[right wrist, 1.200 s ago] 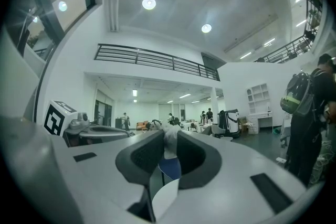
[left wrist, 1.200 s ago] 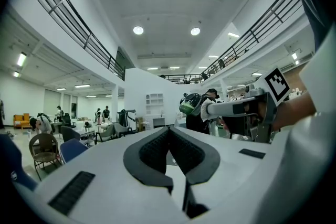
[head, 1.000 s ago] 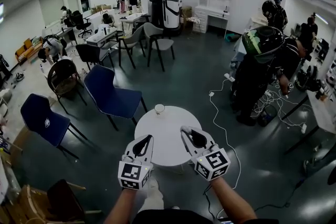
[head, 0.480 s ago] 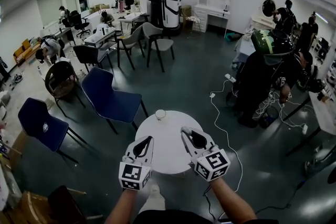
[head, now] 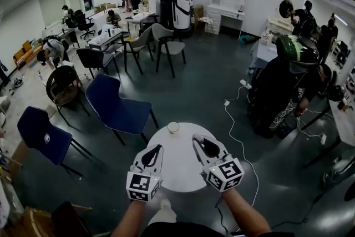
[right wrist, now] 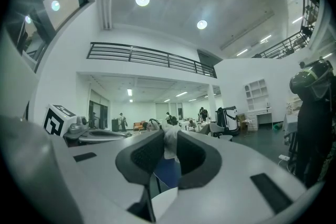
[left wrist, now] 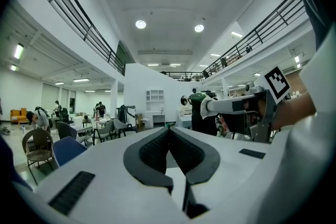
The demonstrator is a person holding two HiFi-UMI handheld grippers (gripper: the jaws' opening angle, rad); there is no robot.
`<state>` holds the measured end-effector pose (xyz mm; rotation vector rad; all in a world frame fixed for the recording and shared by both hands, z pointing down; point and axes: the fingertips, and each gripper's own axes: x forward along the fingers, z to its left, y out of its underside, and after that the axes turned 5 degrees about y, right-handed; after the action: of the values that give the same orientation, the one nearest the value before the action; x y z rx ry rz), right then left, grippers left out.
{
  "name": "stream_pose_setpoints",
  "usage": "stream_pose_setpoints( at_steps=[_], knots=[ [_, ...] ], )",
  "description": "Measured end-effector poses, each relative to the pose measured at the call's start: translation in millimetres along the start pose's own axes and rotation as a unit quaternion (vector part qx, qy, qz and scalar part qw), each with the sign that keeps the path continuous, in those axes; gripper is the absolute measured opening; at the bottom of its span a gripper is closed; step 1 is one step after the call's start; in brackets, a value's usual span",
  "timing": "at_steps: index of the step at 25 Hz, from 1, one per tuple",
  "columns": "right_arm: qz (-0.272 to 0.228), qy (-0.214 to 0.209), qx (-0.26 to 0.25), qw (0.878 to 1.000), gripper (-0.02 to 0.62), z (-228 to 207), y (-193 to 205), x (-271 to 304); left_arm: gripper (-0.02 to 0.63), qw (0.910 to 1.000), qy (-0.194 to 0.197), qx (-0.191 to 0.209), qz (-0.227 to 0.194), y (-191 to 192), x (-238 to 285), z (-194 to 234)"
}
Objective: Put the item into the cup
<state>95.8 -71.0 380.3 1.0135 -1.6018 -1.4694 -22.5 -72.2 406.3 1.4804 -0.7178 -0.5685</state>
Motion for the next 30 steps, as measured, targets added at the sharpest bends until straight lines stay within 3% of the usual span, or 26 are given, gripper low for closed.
stream_pose_setpoints(
  at_steps=[15,30],
  knots=[
    [0.015,0.017,0.006,1.0,0.077,-5,-10,104,0.014,0.9998,0.017,-0.004,0.007,-14,47,98],
    [0.022,0.052,0.001,0.998,0.077,-14,-11,166,0.014,0.9987,0.051,0.001,0.008,-5,87,155]
  ],
)
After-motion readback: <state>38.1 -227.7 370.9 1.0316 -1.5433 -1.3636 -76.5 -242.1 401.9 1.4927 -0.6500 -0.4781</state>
